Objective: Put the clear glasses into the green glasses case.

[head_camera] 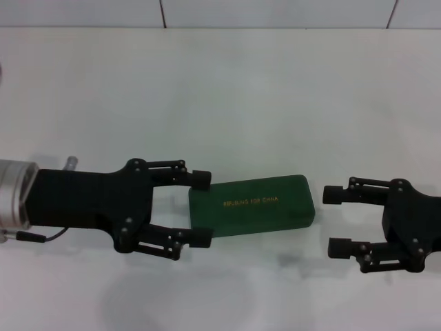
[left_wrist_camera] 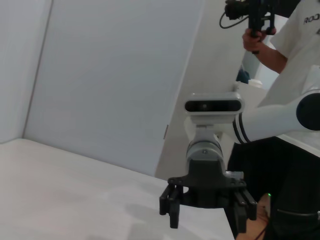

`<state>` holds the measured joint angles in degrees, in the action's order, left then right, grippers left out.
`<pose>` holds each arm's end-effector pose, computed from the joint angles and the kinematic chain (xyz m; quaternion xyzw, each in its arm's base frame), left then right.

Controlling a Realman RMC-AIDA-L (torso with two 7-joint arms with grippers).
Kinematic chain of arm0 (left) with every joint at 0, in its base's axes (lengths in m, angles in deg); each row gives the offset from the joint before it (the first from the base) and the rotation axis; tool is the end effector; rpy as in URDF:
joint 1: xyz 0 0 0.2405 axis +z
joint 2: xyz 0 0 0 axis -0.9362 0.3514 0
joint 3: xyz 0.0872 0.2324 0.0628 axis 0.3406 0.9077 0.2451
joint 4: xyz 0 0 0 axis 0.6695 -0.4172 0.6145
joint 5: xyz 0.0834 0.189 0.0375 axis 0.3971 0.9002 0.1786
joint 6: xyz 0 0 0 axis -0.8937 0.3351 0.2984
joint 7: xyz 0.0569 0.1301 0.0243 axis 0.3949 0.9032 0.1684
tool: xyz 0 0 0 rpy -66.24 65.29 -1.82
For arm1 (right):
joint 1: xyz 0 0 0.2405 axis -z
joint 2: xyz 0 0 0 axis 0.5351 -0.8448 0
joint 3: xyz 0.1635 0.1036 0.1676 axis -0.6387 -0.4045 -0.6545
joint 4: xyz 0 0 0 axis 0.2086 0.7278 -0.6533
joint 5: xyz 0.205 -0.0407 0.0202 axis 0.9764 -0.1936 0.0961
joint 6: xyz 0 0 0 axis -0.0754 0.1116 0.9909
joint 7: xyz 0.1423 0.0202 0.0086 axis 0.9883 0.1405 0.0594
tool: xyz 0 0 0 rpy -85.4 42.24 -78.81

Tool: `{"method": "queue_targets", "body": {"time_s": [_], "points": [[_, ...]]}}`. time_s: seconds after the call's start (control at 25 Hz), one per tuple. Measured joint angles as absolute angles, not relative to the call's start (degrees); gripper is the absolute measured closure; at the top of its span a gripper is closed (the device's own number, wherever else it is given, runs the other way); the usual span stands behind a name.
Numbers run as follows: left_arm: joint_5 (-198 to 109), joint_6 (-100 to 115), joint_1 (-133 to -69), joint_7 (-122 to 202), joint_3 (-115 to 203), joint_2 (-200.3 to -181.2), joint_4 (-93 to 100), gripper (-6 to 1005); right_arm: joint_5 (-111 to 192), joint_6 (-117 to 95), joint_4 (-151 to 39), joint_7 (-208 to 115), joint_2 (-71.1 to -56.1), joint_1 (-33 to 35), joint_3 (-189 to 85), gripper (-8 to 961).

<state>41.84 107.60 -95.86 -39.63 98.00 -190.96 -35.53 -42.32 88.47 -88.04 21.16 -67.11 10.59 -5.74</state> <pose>-0.2271 0.2798 0.0119 0.9424 0.1245 0.3046 0.0605 0.2539 0.2600 0.0086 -0.9258 0.1274 0.3559 0.0055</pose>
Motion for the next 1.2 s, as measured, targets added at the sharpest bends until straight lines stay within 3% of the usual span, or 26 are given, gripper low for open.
{"method": "queue_targets", "body": {"time_s": [1.2], "points": [[41.43,107.91,-94.21,-39.96,97.86,-191.16,-34.79,120,-35.94,83.55,-88.14,17.79,-66.91,8.90,2.00,175]]}}
